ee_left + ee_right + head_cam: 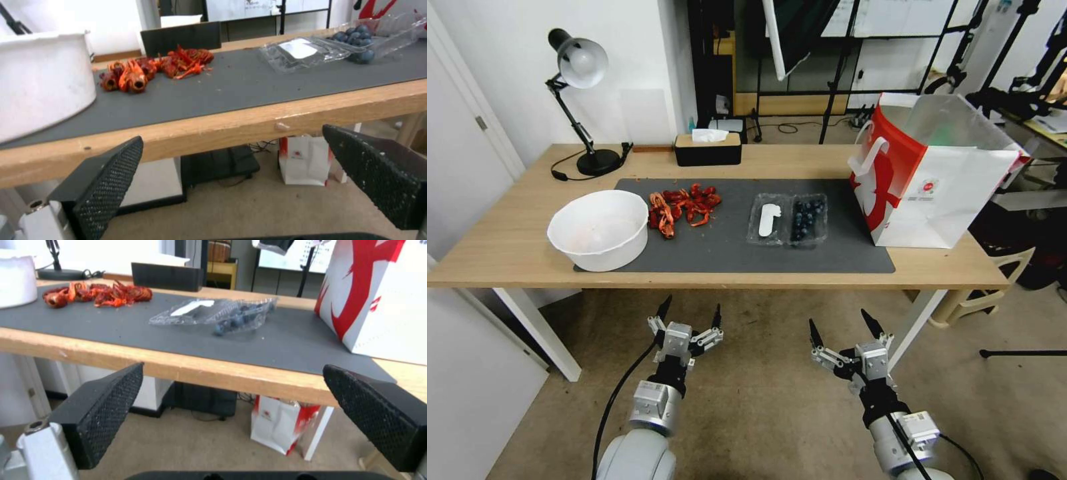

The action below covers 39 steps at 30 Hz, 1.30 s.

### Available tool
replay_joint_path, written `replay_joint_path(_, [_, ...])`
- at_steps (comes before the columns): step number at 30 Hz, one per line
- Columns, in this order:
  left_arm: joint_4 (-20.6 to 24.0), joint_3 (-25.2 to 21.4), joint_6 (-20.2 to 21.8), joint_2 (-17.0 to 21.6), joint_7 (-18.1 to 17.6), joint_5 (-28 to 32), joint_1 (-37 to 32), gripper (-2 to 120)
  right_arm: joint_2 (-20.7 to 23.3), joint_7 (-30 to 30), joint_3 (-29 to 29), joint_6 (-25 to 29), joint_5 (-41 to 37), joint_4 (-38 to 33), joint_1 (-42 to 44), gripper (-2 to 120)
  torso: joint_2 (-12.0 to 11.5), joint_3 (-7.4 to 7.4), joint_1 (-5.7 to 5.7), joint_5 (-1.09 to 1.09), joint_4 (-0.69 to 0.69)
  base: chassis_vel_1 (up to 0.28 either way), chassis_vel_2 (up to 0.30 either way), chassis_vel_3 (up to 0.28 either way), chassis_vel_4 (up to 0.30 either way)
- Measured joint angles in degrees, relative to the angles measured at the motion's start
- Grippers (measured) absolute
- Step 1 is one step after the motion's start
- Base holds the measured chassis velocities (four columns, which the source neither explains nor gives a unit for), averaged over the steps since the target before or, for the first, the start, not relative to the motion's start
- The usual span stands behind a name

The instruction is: Close the takeout container lid, then place the container into the takeout bag.

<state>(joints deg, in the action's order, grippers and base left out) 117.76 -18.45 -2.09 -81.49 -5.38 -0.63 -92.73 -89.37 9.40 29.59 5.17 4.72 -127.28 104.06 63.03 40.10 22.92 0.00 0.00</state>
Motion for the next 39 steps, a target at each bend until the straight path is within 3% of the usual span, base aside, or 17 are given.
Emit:
replay_joint_path(16, [0.5, 0.9, 0.7, -0.4, -1.2, 2.1, 0.5, 100, -0.1, 0.2, 0.2, 1.0, -0.3, 0.7, -0.2, 100, 0.0, 0.01, 0.00, 0.00, 0.00, 0.000, 0.000, 0.000, 0.000])
replay_joint_path(23, [0.5, 2.5, 1.9, -1.1, -2.2, 6.1, 3.3, 100, 0.0, 0.2, 0.4, 1.3, -0.5, 0.7, -0.4, 100, 0.0, 0.00, 0.00, 0.00, 0.00, 0.000, 0.000, 0.000, 0.000])
replay_joint_path(26, [1.3, 4.1, 5.5, -0.9, -3.4, 15.8, 6.1, 100, 0.1, 0.2, 0.4, 1.4, -0.7, 1.1, -0.7, 100, 0.0, 0.00, 0.00, 0.01, 0.00, 0.000, 0.000, 0.000, 0.000])
replay_joint_path(27, [1.3, 4.1, 5.5, -0.9, -3.4, 15.8, 6.1, 100, 0.1, 0.2, 0.4, 1.4, -0.7, 1.1, -0.7, 100, 0.0, 0.00, 0.00, 0.01, 0.00, 0.000, 0.000, 0.000, 0.000])
replay_joint_path(29, [2.2, 4.8, 8.8, -0.7, -4.9, 24.7, 8.2, 100, 0.4, 0.2, 0.3, 1.4, -0.8, 1.3, -0.9, 100, 0.0, 0.01, 0.00, 0.01, 0.01, 0.000, 0.000, 0.000, 0.000])
replay_joint_path(30, [2.2, 4.8, 8.8, -0.7, -4.9, 24.7, 8.2, 100, 0.4, 0.2, 0.3, 1.4, -0.8, 1.3, -0.9, 100, 0.0, 0.01, 0.00, 0.01, 0.01, 0.000, 0.000, 0.000, 0.000])
replay_joint_path(32, [4.3, 5.1, 14.0, -0.4, -8.0, 36.7, 11.4, 100, 0.5, 0.1, 0.2, 1.3, -0.8, 1.2, -0.8, 100, 0.0, 0.00, 0.00, 0.02, 0.00, 0.000, 0.000, 0.000, 0.000])
replay_joint_path(33, [4.3, 5.1, 14.0, -0.4, -8.0, 36.7, 11.4, 100, 0.5, 0.1, 0.2, 1.3, -0.8, 1.2, -0.8, 100, 0.0, 0.00, 0.00, 0.02, 0.00, 0.000, 0.000, 0.000, 0.000])
replay_joint_path(36, [5.4, 5.4, 18.3, -0.8, -13.4, 53.1, 16.6, 100, 0.5, 0.1, 0.2, 1.2, -0.6, 0.7, -0.4, 100, 0.0, 0.01, 0.00, 0.01, 0.01, 0.000, 0.000, 0.000, 0.000])
replay_joint_path(37, [5.4, 5.4, 18.3, -0.8, -13.4, 53.1, 16.6, 100, 0.5, 0.1, 0.2, 1.2, -0.6, 0.7, -0.4, 100, 0.0, 0.01, 0.00, 0.01, 0.01, 0.000, 0.000, 0.000, 0.000])
replay_joint_path(39, [4.7, 5.7, 19.3, -1.4, -15.8, 62.2, 19.6, 100, 0.4, 0.1, 0.2, 1.1, -0.3, 0.5, -0.3, 100, 0.0, 0.01, 0.00, 0.01, 0.00, 0.000, 0.000, 0.000, 0.000])
